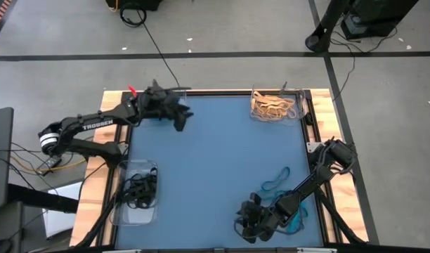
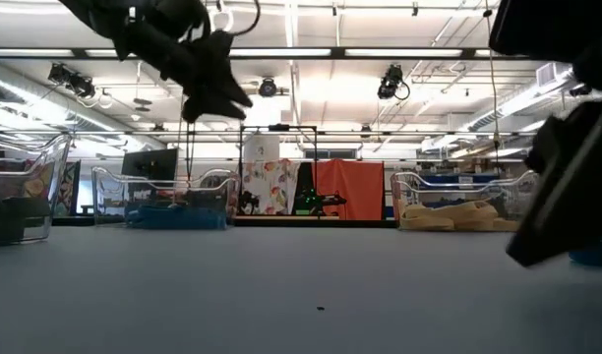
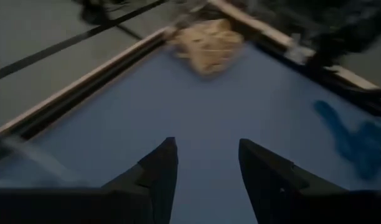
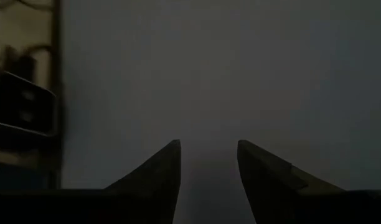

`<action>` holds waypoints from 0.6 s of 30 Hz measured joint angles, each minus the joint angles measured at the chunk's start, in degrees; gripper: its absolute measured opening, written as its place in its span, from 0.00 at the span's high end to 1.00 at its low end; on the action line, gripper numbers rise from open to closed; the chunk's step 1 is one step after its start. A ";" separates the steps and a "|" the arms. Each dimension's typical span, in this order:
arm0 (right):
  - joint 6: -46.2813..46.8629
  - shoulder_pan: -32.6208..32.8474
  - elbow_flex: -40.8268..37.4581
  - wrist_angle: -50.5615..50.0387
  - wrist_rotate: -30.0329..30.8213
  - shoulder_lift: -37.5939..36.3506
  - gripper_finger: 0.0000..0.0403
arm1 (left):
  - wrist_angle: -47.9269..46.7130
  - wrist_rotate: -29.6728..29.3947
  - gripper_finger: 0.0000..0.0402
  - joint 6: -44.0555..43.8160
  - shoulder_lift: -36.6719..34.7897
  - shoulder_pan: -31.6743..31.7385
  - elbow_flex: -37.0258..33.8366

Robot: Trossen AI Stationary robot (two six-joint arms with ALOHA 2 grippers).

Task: Sort rubber bands into baskets
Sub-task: Put the blue rubber band into the top left transparent bin

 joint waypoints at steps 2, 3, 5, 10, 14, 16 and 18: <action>2.11 -0.76 0.00 -2.25 -3.19 -0.02 0.58 | 1.26 -0.05 0.57 -0.01 0.00 -3.24 0.00; 3.13 -1.12 -0.02 -3.29 -4.71 -0.02 0.58 | 1.72 -0.08 0.57 -0.01 0.00 -4.88 0.00; 4.51 -1.88 0.13 -4.58 -7.53 -0.28 0.58 | 2.88 -1.13 0.57 0.01 0.00 -8.61 0.00; 7.02 -3.21 0.12 -11.53 -9.12 -2.83 0.58 | 4.74 -7.28 0.57 0.40 0.00 -19.13 0.00; 12.58 -3.56 -0.06 -22.75 -6.13 -8.42 0.60 | 7.02 -11.83 0.57 1.94 0.47 -28.66 -0.02; 15.05 -3.56 0.00 -29.56 -6.07 -12.20 0.61 | 9.73 -13.93 0.57 2.95 1.51 -33.21 -0.02; 18.03 -2.94 -0.02 -36.47 -7.26 -15.21 0.63 | 13.19 -15.68 0.57 3.40 3.54 -37.00 -0.09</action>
